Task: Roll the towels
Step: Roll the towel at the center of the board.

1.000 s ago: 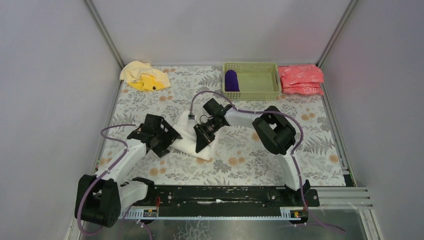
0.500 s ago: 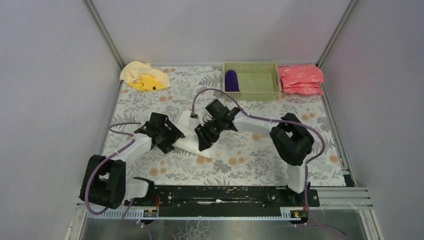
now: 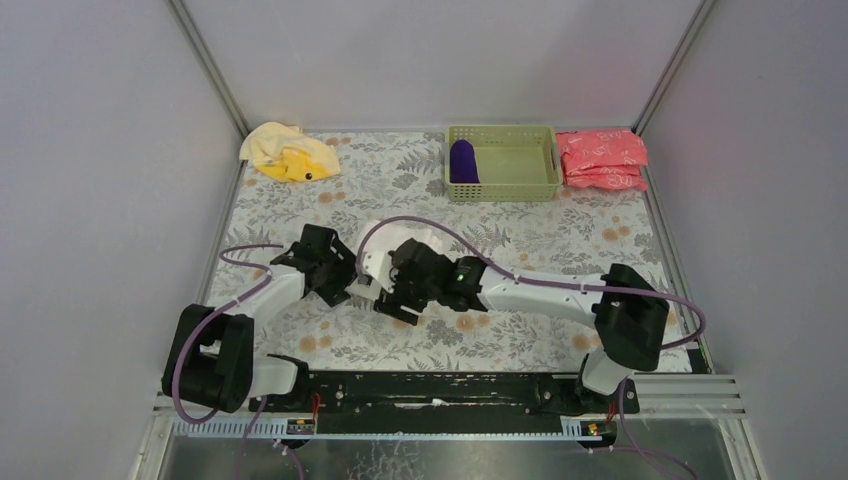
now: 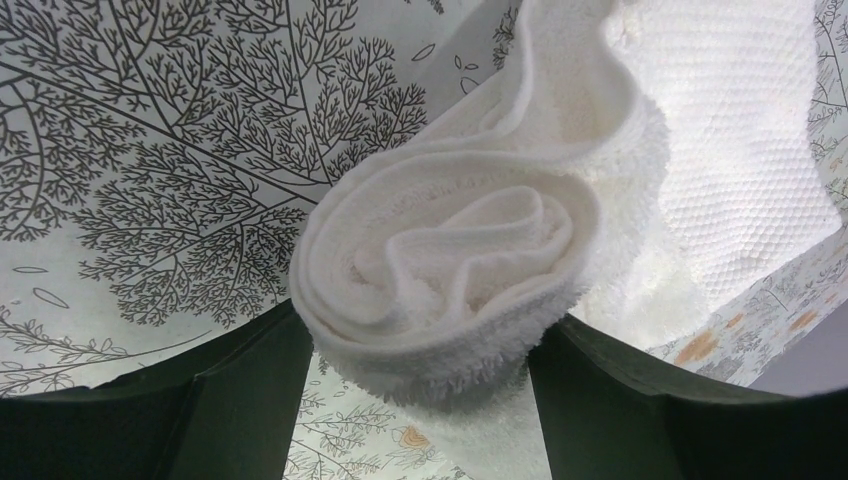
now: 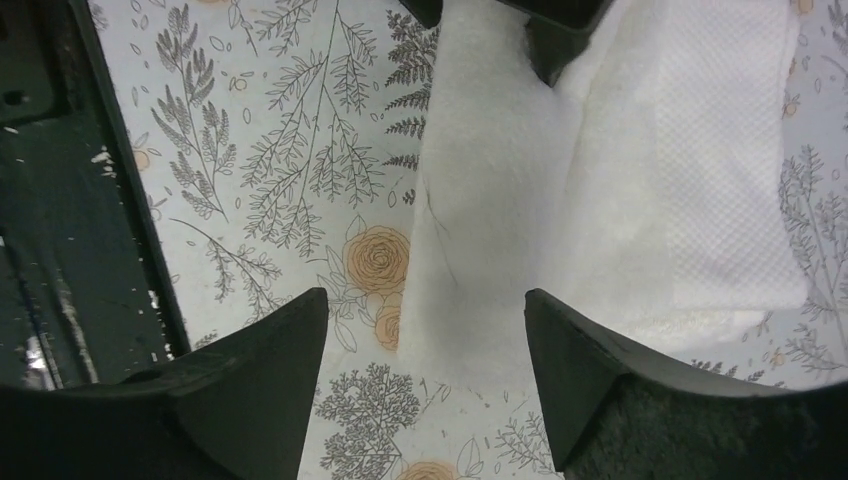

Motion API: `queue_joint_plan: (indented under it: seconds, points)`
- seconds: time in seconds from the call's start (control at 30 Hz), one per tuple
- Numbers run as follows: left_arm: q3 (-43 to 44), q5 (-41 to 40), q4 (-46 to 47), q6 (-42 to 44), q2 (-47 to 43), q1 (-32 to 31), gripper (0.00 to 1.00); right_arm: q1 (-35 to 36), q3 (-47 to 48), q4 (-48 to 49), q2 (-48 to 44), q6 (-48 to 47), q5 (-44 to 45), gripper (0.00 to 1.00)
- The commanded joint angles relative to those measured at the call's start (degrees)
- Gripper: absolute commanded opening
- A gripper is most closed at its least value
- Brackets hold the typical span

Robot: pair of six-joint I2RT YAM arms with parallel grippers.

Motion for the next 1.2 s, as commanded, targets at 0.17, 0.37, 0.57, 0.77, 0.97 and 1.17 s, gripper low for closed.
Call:
queue_joint_plan:
  seconds: [0.17, 0.37, 0.57, 0.77, 0.97, 1.17]
  points:
    - [-1.26, -4.43, -2.22, 2.23, 3.56, 0.34, 0.73, 2.37, 0.89, 2.51, 11.79, -8.21, 13.98, 0.79]
    - [-1.04, -3.59, -1.09, 2.71, 5.28, 0.35, 0.74, 1.86, 1.04, 2.18, 18.62, -9.09, 14.05, 0.75]
    - [1.03, -3.59, -1.73, 3.42, 4.84, 0.42, 0.78, -1.96, 3.51, -5.89, 19.95, -5.63, 2.16, 0.49]
    - [4.08, -6.40, -6.43, 3.09, -1.53, 0.92, 0.90, -8.00, 6.16, -13.72, 18.79, 0.29, -20.33, 0.27]
    - [6.06, -9.35, -12.90, 2.59, -10.27, 1.32, 0.96, -11.62, 12.24, -21.92, 23.65, 1.73, -35.92, 0.23]
    - [4.84, -6.03, -16.23, 2.95, -15.86, 1.25, 0.97, -14.16, 16.12, -22.84, 27.85, 6.36, -44.87, 0.23]
